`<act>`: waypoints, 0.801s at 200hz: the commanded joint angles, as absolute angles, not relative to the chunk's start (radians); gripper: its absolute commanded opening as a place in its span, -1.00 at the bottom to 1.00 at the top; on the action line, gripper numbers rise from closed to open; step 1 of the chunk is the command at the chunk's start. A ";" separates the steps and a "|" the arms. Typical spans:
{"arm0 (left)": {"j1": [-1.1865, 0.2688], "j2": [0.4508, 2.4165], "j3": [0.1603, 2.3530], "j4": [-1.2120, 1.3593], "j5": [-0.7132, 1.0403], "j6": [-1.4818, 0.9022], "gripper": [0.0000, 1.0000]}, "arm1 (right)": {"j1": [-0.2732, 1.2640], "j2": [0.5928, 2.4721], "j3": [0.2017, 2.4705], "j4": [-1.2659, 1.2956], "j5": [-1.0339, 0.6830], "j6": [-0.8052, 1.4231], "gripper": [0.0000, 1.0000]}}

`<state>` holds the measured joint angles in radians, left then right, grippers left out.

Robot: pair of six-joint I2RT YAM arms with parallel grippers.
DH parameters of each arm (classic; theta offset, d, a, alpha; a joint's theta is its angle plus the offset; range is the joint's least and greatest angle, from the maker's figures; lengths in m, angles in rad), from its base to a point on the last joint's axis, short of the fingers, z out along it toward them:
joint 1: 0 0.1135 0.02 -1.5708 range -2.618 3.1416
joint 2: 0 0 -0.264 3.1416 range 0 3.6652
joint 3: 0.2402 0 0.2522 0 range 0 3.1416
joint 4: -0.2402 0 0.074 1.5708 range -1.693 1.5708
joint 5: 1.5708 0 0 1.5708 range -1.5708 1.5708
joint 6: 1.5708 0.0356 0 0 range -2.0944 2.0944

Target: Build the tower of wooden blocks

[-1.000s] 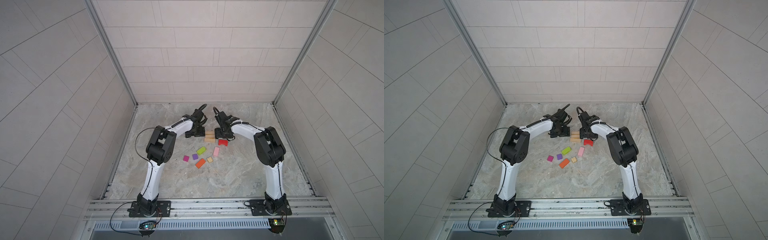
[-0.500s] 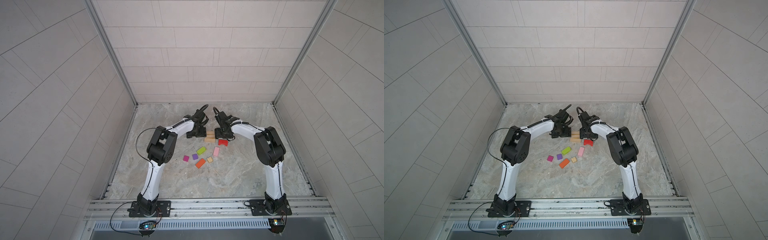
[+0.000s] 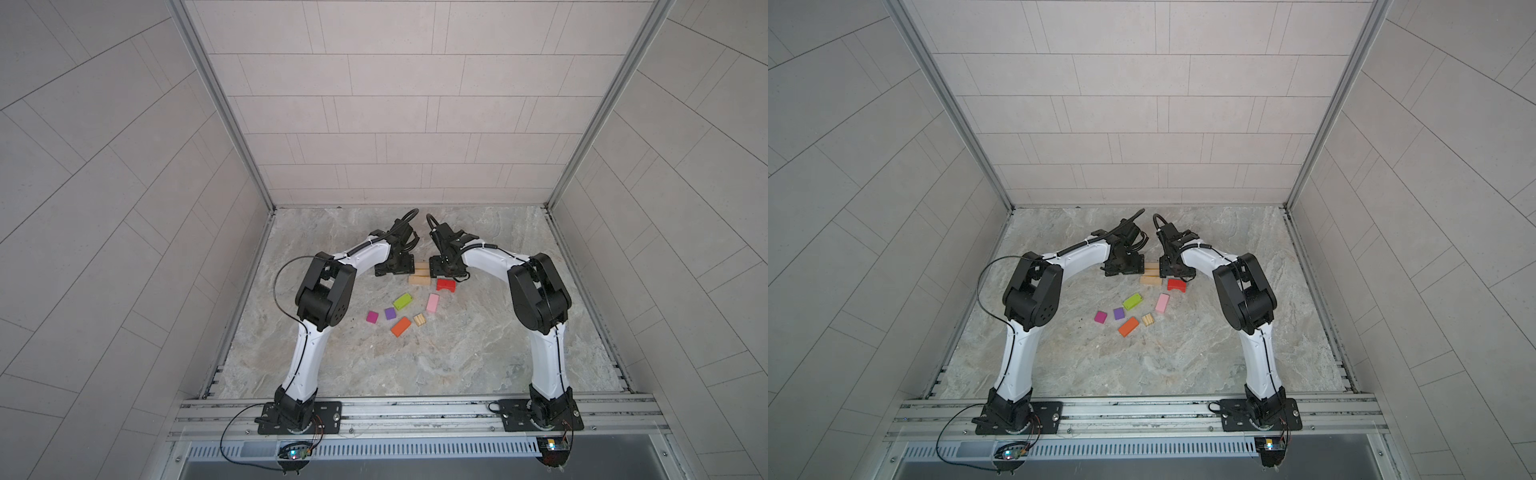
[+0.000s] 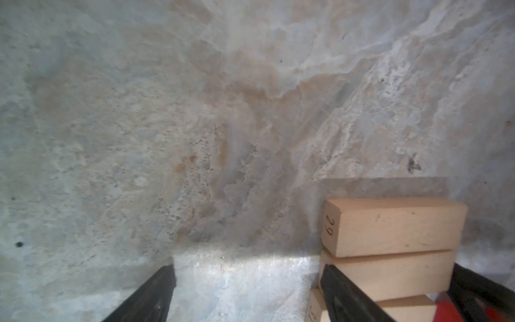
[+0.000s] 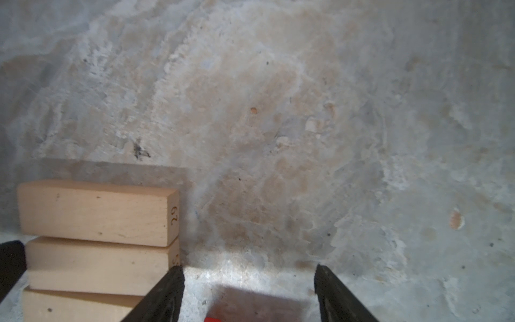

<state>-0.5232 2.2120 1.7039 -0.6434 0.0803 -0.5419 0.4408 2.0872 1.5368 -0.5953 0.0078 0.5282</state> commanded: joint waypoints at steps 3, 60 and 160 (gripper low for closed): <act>-0.530 2.258 1.724 -0.663 0.095 -0.554 0.78 | 0.451 2.111 1.546 -0.615 0.016 0.540 0.50; -0.530 2.263 1.731 -0.669 0.090 -0.554 0.78 | 0.451 2.111 1.549 -0.613 0.012 0.540 0.50; -0.529 2.271 1.745 -0.678 0.080 -0.551 0.78 | 0.451 2.115 1.551 -0.607 0.003 0.540 0.50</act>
<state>-0.5240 2.2265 1.7283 -0.6579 0.0769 -0.5453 0.4404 2.0880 1.5368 -0.5953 0.0074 0.5282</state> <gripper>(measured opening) 0.890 0.751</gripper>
